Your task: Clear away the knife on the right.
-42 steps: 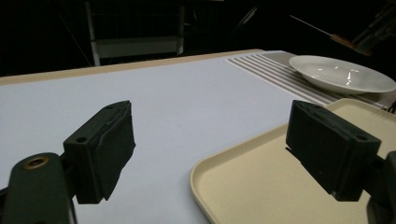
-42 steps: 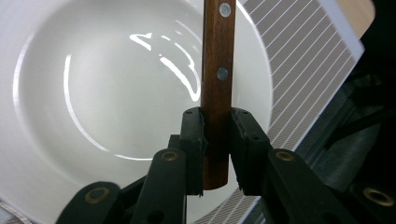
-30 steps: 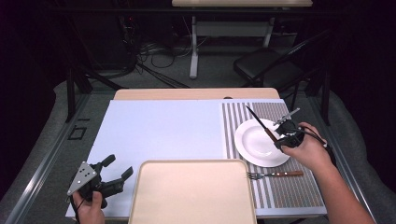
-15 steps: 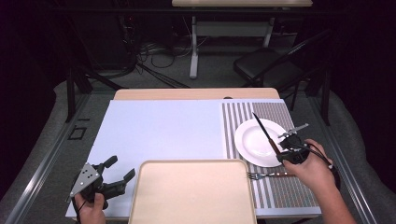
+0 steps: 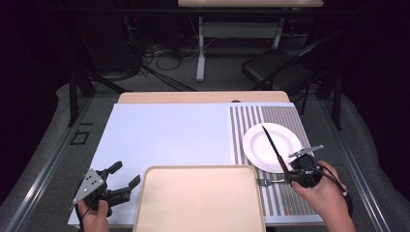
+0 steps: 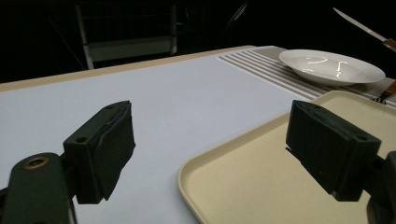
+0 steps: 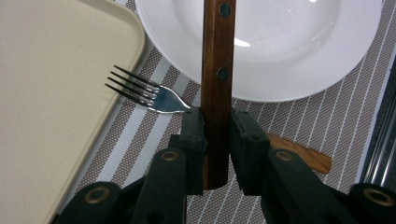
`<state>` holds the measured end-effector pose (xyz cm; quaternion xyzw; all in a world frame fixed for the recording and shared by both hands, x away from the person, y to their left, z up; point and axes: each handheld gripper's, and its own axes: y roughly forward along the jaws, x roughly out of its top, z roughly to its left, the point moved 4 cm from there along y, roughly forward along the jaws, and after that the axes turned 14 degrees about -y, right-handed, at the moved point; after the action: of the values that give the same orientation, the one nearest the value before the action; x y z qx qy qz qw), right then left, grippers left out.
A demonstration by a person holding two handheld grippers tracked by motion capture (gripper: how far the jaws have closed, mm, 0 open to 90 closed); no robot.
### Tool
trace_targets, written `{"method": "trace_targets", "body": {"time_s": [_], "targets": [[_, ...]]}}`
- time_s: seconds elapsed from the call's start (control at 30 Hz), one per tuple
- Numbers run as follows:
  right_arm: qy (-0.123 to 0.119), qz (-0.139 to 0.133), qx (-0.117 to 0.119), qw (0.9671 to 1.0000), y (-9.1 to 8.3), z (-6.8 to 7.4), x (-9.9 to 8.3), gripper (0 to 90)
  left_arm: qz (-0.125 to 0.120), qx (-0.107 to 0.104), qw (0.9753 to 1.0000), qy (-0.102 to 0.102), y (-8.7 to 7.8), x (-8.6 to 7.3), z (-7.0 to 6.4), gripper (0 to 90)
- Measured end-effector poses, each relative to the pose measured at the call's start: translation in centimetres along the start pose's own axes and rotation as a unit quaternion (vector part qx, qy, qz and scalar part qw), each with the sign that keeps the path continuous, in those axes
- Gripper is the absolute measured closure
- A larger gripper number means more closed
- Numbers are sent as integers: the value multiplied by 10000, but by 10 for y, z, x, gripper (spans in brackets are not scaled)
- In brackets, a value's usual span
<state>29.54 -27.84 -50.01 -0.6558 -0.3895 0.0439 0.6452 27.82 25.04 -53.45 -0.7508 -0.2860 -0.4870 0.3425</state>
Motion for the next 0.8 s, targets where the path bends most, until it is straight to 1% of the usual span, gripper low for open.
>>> {"method": "trace_targets", "body": {"time_s": [0.07, 0.13, 0.2, 0.27, 0.3, 0.4, 0.47, 0.53, 0.6, 0.67, 0.7, 0.73, 0.8], "targets": [[10, -2, 41, 10000, 1, 5, -1, 759, -20, 4, 10000, 12, 0, 0, 0, 156], [-49, 90, 86, 9999, 2, 11, -3, 759, -14, 4, 10000, 16, 0, 0, -1, 156], [-75, 89, 117, 9999, 3, 17, -4, 759, -14, 4, 10000, 16, 0, 0, -1, 156], [-74, 103, 163, 9998, 3, 22, -6, 759, -12, 0, 10000, 8, 0, 0, -1, 156], [-44, 83, 227, 9997, 3, 24, -6, 759, -9, 0, 10000, 18, 0, 0, -1, 156], [-17, 77, 285, 9996, 3, 29, -8, 759, 7, 5, 10000, 50, 0, 0, -2, 156], [-10, 69, 344, 9994, 3, 35, -10, 759, 14, 10, 10000, 87, 0, 0, -2, 156], [-6, 48, 413, 9991, 3, 41, -12, 759, 7, 11, 10000, 65, 0, 0, -2, 156], [-39, -26, 450, 9990, 2, 47, -14, 759, 0, 7, 10000, 49, 0, 0, -2, 156], [-73, 7, 476, 9988, 1, 53, -16, 759, 1, 4, 10000, 51, 0, 0, -2, 156], [-97, 45, 537, 9985, 0, 56, -17, 759, -4, 5, 10000, 53, -1, 0, -2, 156], [-110, 21, 538, 9985, 1, 60, -18, 759, -6, 13, 10000, 55, -1, 0, -2, 156], [-184, 69, 625, 9979, 2, 66, -19, 759, -3, 10, 10000, 43, 0, 0, -2, 156]]}}
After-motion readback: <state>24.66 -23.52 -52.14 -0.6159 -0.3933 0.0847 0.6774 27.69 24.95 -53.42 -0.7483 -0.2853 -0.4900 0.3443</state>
